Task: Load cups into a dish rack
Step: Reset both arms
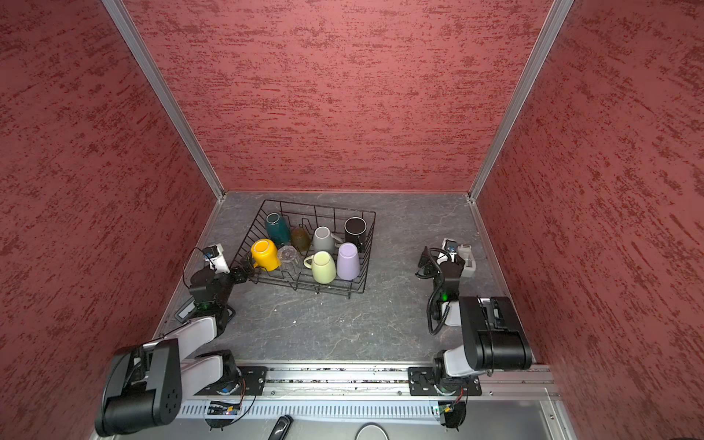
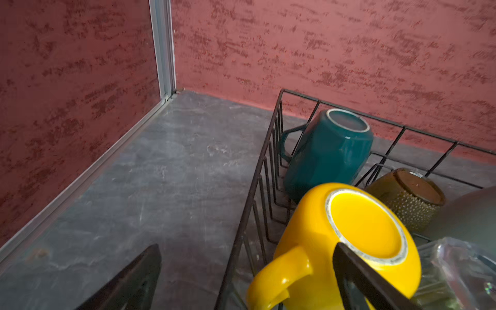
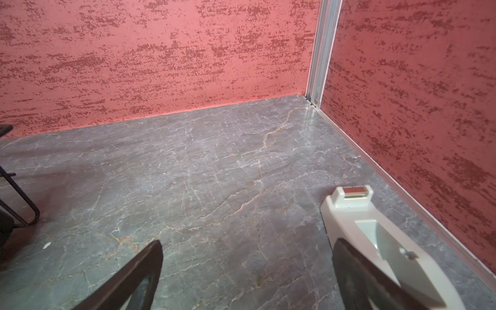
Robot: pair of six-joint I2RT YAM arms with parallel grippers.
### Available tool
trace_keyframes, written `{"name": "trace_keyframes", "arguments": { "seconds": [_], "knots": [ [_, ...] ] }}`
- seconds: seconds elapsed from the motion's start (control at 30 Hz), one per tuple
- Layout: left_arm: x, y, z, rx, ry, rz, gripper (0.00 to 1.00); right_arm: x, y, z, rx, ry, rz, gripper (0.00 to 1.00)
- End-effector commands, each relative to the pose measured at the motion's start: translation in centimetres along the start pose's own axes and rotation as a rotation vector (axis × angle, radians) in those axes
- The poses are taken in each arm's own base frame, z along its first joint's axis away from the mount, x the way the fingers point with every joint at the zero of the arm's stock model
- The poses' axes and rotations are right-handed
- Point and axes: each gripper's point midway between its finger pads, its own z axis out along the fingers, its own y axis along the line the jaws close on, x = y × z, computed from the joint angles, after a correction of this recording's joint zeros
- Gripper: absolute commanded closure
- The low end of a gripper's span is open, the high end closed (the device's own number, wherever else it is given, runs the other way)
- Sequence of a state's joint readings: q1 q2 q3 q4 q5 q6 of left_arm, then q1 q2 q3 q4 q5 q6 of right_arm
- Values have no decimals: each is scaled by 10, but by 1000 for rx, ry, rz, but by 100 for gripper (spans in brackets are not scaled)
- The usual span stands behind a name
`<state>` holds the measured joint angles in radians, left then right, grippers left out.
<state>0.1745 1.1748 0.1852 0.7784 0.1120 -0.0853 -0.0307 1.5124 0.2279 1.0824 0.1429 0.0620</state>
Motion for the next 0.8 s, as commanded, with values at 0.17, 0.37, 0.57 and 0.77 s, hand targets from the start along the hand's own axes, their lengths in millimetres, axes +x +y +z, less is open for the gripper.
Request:
{"name": "trace_keyframes", "arguments": {
  "seconds": [0.17, 0.37, 0.57, 0.77],
  "knots": [
    [-15, -26, 18, 87, -66, 59, 0, -33, -3, -9, 6, -173, 12, 1],
    [3, -45, 32, 119, -60, 135, 0, -32, -5, -6, 23, -164, 17, 1],
    [4, -43, 31, 100, -66, 139, 0, -33, -6, -10, 21, -179, 20, 1],
    [7, -39, 32, 78, -77, 130, 0, -32, 9, -18, -70, -197, -17, 1]
  ]
}}
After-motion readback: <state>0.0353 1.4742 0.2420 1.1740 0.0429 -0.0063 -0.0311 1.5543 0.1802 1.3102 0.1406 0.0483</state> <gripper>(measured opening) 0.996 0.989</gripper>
